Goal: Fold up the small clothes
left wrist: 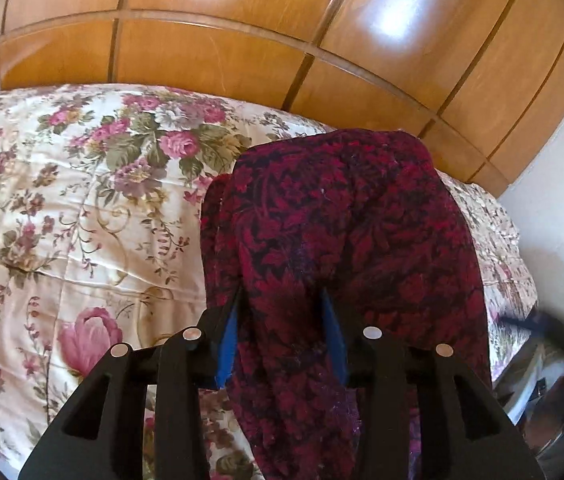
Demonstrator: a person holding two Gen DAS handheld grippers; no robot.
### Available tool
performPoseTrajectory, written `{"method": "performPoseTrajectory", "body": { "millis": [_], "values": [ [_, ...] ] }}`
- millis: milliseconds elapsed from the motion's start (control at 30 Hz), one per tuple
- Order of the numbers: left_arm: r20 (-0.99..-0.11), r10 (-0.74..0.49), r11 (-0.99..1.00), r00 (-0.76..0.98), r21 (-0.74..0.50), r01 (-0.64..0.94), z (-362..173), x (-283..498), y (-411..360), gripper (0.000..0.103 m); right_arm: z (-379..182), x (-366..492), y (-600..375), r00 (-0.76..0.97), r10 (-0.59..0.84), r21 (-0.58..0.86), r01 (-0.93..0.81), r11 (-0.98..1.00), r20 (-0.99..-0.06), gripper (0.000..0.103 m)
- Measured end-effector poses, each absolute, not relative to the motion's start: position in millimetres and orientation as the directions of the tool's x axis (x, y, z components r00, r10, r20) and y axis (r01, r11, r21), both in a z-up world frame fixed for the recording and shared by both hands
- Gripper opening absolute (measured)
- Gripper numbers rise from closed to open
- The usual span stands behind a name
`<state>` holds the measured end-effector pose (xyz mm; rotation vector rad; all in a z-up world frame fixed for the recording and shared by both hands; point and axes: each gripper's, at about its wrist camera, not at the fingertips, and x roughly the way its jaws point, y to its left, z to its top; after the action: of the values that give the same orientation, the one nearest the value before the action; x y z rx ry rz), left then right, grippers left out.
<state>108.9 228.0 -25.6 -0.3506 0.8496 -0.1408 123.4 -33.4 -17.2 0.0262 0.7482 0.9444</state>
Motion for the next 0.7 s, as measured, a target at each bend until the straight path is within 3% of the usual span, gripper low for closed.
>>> {"method": "performPoseTrajectory", "body": {
  "millis": [100,200,367,467,567,633,700],
  "values": [
    [-0.704,-0.246,0.936,0.667,-0.351,-0.025,-28.7,107.2,227.2,0.037,-4.3,162.1,-29.7,0.409,0.71,0.34,-0.669,0.661,-0.573,0.067],
    [-0.704,-0.218,0.945,0.676,-0.324,-0.032,-28.2,105.5,223.2,0.037,-8.0,207.8,-4.1,0.413,0.653,0.341,-0.609,0.716,-0.635,0.058],
    [-0.708,-0.185,0.955,0.681,-0.292,-0.045,-33.8,103.1,221.6,0.037,-39.9,227.4,33.4,0.451,0.48,0.199,-0.539,0.818,-0.753,0.058],
    [-0.718,-0.173,0.953,0.674,-0.294,-0.068,-41.0,104.2,224.5,0.037,-71.0,229.2,55.2,0.509,0.373,0.063,-0.525,0.849,-0.776,0.062],
    [-0.717,-0.167,0.952,0.676,-0.296,-0.079,-39.6,101.7,225.1,0.038,-75.4,224.9,56.6,0.562,0.352,0.011,-0.52,0.854,-0.748,0.063],
    [-0.719,-0.136,0.956,0.681,-0.277,-0.101,-37.3,98.5,222.8,0.051,-74.4,223.6,49.1,0.565,0.37,0.03,-0.52,0.854,-0.737,0.063],
    [-0.718,-0.1,0.963,0.689,-0.245,-0.116,-34.9,96.1,220.7,0.054,-71.7,222.6,40.5,0.558,0.407,0.071,-0.527,0.847,-0.723,0.064]
  ]
}}
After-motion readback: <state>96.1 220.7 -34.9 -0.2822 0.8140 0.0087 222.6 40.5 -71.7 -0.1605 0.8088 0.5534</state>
